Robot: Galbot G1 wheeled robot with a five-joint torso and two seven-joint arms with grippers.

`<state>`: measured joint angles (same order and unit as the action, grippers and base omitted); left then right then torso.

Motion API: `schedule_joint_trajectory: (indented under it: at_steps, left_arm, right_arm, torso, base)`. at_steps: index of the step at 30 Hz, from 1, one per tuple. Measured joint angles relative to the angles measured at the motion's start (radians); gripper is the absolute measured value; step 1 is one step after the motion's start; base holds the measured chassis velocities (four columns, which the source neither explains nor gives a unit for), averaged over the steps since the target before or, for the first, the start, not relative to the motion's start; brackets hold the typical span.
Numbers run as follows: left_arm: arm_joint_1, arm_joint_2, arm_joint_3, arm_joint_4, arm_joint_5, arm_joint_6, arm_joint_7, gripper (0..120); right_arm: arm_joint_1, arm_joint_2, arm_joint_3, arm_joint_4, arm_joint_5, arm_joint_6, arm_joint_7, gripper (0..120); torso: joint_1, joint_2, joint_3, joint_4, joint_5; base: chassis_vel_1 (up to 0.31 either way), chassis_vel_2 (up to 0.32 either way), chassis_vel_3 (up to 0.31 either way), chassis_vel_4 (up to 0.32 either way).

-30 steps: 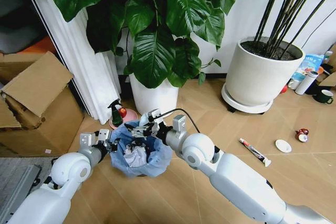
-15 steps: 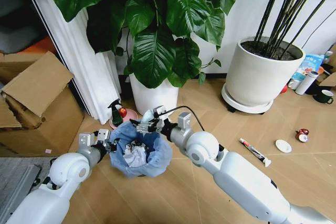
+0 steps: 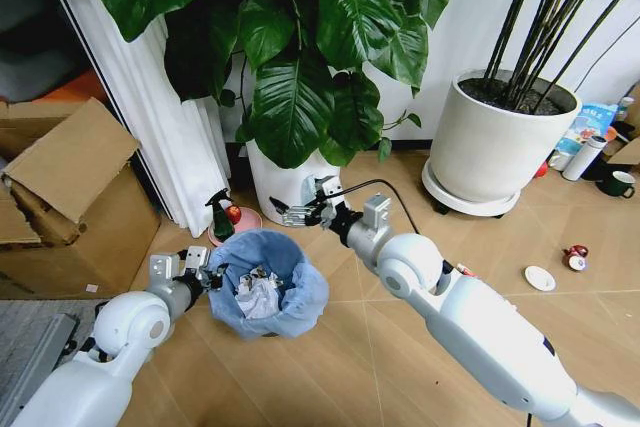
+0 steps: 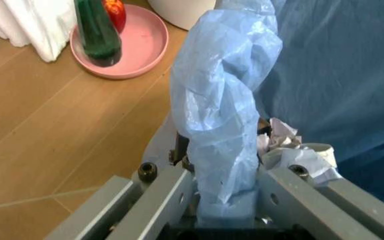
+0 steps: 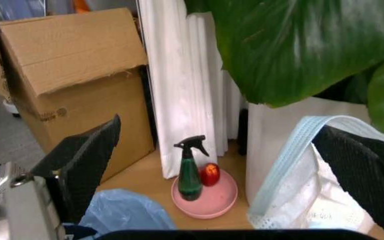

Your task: Pick up the trash bin and place the garbage on the floor into it.

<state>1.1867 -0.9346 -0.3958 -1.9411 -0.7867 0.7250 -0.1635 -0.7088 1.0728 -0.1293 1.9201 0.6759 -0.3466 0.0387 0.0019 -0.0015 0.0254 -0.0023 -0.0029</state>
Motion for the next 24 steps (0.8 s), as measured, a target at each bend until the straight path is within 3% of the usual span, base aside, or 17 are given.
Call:
schedule_joint_trajectory:
  at_steps: [9, 24]
  left_arm:
    - [-0.002, -0.005, 0.004, 0.003, 0.002, -0.001, 0.0, 0]
    - [-0.006, -0.013, 0.002, 0.009, 0.006, -0.002, 0.0, 0]
  right_arm:
    - [0.013, -0.009, -0.008, 0.035, 0.002, 0.011, -0.002, 100]
    - [0.076, 0.029, -0.189, 0.082, 0.122, 0.008, 0.015, 100]
  torso:
    - [0.0, 0.0, 0.0, 0.0, -0.0001]
    - [0.0, 0.0, 0.0, 0.0002, -0.0003]
  base:
    - [0.0, 0.0, 0.0, 0.0]
    - [0.0, 0.0, 0.0, 0.0]
